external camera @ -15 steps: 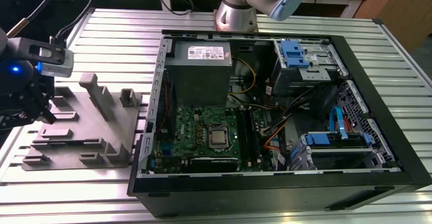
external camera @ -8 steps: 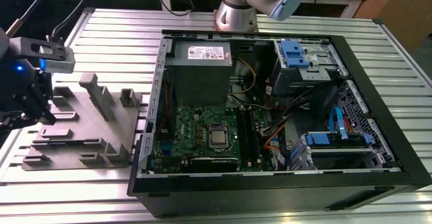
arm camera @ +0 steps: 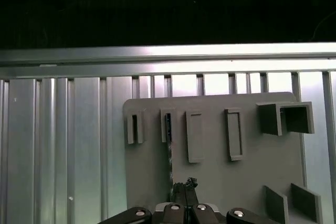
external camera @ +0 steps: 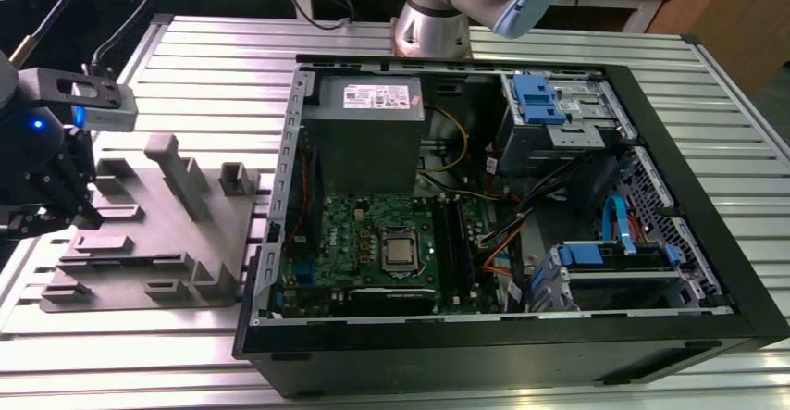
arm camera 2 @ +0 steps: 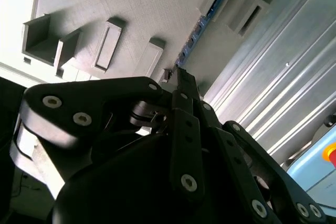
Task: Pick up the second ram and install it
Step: 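Pick up the second ram and move it above second insertion slot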
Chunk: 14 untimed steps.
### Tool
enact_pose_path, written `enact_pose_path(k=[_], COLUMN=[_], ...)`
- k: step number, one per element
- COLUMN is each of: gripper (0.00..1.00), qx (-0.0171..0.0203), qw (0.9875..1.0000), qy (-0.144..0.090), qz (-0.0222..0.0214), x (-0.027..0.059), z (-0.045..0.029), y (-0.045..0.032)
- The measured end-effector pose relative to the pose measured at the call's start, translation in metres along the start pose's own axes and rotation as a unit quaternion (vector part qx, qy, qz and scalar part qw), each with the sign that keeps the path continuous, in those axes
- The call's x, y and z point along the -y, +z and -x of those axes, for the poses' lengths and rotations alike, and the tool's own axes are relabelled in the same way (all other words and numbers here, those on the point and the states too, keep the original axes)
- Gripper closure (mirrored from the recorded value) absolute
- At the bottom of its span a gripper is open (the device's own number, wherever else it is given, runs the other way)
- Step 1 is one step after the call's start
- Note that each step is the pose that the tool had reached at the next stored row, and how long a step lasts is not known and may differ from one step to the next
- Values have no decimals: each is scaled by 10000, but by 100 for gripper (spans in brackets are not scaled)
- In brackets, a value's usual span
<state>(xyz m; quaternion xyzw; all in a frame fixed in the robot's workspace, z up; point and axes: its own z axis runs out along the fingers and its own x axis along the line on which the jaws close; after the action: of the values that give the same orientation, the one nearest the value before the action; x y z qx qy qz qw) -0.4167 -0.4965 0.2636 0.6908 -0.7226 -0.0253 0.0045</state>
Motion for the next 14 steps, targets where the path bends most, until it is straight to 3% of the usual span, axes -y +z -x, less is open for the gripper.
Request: enact_pose_path(k=[14], gripper=[93], qx=[8], qw=[10000], qy=[-50], qz=[2], x=[11], z=[-104], y=[136])
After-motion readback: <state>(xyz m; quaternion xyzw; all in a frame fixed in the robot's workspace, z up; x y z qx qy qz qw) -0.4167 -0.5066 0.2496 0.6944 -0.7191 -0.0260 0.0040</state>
